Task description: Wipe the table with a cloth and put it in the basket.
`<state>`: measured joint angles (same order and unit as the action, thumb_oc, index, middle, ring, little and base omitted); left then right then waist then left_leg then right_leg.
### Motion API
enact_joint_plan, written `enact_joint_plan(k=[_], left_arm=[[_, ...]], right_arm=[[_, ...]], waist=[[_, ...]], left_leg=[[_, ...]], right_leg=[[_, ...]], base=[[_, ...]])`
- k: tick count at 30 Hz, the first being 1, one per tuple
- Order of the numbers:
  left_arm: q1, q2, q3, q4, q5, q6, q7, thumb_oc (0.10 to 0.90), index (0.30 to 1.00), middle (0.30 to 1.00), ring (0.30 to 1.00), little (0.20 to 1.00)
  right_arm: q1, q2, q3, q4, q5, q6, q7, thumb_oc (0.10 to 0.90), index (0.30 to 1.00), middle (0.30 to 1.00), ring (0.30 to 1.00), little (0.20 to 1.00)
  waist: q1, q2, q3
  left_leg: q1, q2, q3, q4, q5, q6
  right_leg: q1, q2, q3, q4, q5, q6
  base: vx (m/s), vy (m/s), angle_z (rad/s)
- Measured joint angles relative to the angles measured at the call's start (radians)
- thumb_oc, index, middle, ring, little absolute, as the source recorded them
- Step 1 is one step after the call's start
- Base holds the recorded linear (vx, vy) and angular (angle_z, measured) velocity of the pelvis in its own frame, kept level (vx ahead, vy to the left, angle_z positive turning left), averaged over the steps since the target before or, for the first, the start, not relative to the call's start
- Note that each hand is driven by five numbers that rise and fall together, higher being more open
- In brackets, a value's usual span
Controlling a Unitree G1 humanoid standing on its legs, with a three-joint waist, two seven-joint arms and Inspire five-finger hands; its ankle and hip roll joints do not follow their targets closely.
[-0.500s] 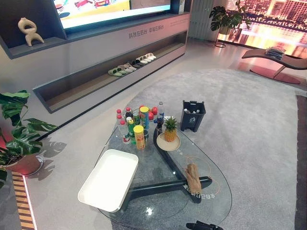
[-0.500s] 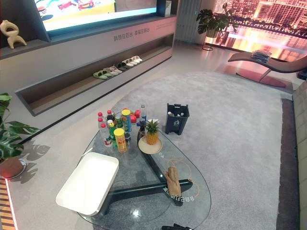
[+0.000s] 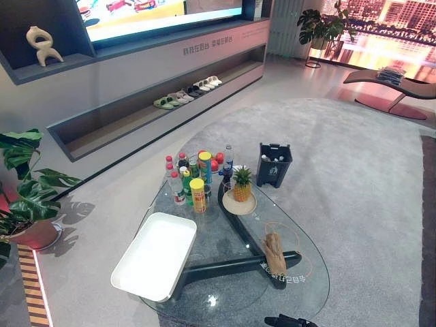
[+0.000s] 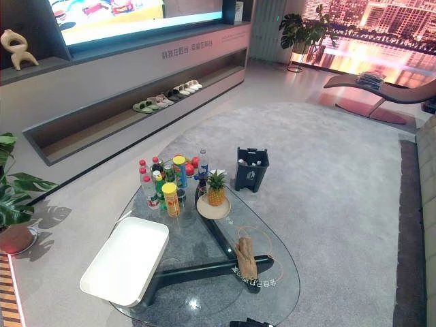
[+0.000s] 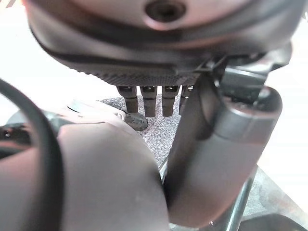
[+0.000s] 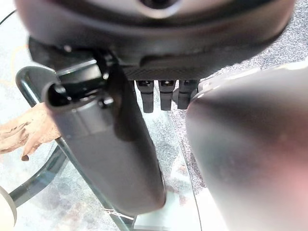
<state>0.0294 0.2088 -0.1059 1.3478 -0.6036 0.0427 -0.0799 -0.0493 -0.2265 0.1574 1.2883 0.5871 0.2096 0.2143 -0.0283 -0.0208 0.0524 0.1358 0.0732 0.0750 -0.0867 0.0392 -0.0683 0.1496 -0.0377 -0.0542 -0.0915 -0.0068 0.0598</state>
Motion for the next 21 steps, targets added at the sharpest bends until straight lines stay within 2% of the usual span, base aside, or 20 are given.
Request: enact_joint_plan(k=[11, 17, 21], left_arm=[[0.0, -0.004, 0.0, 0.002, 0.0, -0.001, 0.01, 0.8, 0.9, 0.9, 0.9, 0.9], [0.001, -0.007, -0.001, 0.001, 0.0, -0.008, 0.023, 0.8, 0.9, 0.9, 0.9, 0.9], [0.0, -0.008, -0.003, -0.004, -0.002, -0.023, 0.028, 0.8, 0.9, 0.9, 0.9, 0.9]], right_arm=[[0.004, 0.001, 0.004, 0.0, -0.039, -0.025, -0.007, 0.8, 0.9, 0.9, 0.9, 0.9], [0.028, 0.013, 0.026, 0.001, -0.078, -0.083, -0.062, 0.8, 0.9, 0.9, 0.9, 0.9], [0.035, 0.008, 0.063, -0.019, -0.097, -0.145, -0.102, 0.8, 0.9, 0.9, 0.9, 0.9]], waist=[[0.0, 0.006, -0.004], [0.002, 0.009, -0.008], [-0.001, 0.014, 0.003]], left_leg=[[0.001, 0.001, 0.001, -0.001, -0.002, -0.001], [-0.014, 0.001, 0.003, 0.0, -0.002, -0.001], [-0.042, 0.001, 0.003, 0.001, -0.001, -0.001]], right_leg=[[0.0, 0.0, 0.001, 0.0, 0.0, 0.0], [-0.017, 0.0, 0.005, 0.0, 0.001, -0.001], [-0.048, 0.001, 0.009, 0.0, 0.008, 0.0]], base=[[0.0, 0.0, 0.0], [0.01, 0.005, -0.02], [-0.06, -0.003, -0.04]])
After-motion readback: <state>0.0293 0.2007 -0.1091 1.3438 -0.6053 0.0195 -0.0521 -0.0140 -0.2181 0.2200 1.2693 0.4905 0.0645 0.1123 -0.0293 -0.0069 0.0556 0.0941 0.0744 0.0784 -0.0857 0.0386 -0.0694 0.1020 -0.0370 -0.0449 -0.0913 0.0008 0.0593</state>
